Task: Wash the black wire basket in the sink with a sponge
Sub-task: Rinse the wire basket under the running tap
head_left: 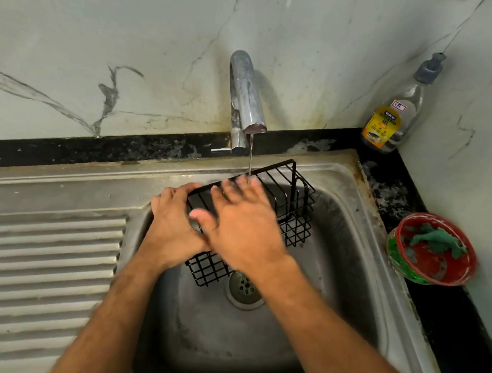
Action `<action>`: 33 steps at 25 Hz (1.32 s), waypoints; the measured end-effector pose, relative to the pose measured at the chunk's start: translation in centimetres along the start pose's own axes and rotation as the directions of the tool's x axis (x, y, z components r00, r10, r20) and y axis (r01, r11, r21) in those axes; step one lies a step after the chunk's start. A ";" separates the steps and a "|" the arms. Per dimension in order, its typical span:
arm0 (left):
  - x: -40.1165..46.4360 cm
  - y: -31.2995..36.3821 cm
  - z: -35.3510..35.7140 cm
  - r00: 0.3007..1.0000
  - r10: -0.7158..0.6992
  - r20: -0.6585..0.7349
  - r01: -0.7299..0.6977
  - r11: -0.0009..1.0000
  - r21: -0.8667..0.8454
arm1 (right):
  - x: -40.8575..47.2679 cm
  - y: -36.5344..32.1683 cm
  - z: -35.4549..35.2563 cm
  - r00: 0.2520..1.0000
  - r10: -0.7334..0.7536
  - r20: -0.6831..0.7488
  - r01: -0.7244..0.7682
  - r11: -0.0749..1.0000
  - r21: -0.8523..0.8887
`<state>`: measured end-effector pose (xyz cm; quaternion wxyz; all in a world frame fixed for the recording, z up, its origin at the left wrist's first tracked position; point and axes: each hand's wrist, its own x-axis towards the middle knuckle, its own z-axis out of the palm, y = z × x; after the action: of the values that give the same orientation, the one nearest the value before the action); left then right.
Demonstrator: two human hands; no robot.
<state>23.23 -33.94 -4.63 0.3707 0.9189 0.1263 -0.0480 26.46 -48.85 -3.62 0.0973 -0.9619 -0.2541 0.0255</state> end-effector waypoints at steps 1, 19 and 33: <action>-0.1 -0.1 0.1 1.000 -0.001 -0.010 0.001 1.000 -0.005 | -0.2 -0.8 0.2 0.998 -0.055 0.016 0.054 0.998 0.025; -2.0 -0.1 -1.1 0.999 -0.042 -0.035 0.039 0.997 -0.059 | -0.7 4.4 0.1 0.965 0.203 -0.166 -0.201 0.979 0.031; -2.4 -2.0 -0.4 0.996 -0.086 -0.014 0.084 0.990 -0.112 | 1.9 7.1 -1.9 0.982 -0.186 -0.041 0.188 0.981 0.049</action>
<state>20.40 -32.72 -5.28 0.4178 0.8909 0.1714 -0.0479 31.79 -54.29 -3.18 0.1290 -0.9313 -0.3406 0.0053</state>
